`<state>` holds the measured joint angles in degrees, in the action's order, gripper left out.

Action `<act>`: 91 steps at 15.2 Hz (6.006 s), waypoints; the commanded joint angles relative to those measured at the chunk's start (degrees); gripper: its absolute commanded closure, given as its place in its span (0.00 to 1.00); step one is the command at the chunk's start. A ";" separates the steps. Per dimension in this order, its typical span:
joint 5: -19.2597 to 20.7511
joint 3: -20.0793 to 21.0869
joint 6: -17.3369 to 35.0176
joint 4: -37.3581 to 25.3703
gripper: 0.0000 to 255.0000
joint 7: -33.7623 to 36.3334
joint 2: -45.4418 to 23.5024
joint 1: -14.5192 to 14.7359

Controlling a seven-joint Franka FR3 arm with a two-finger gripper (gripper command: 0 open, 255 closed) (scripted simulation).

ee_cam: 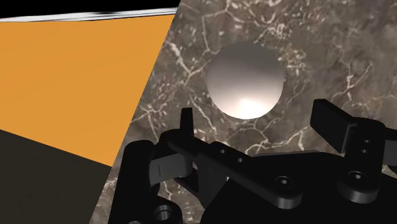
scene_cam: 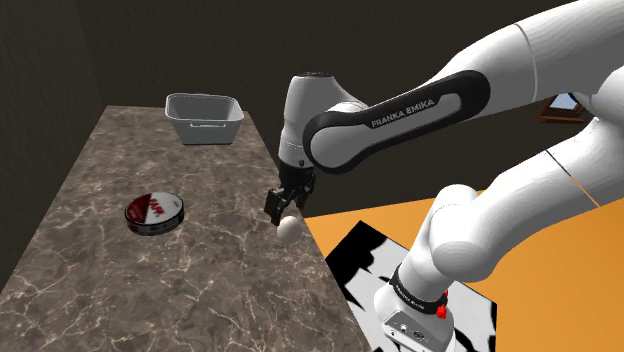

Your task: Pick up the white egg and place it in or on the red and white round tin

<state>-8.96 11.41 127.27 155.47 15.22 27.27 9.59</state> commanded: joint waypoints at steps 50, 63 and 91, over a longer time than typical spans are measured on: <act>1.23 0.37 -12.98 -14.62 1.00 2.33 -1.47 -0.36; 8.11 4.93 -14.61 -46.26 1.00 11.29 -31.72 -0.03; 15.62 4.33 -15.91 -74.30 1.00 16.58 -59.31 5.26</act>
<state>6.67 15.74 111.33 81.15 31.79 -32.04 14.85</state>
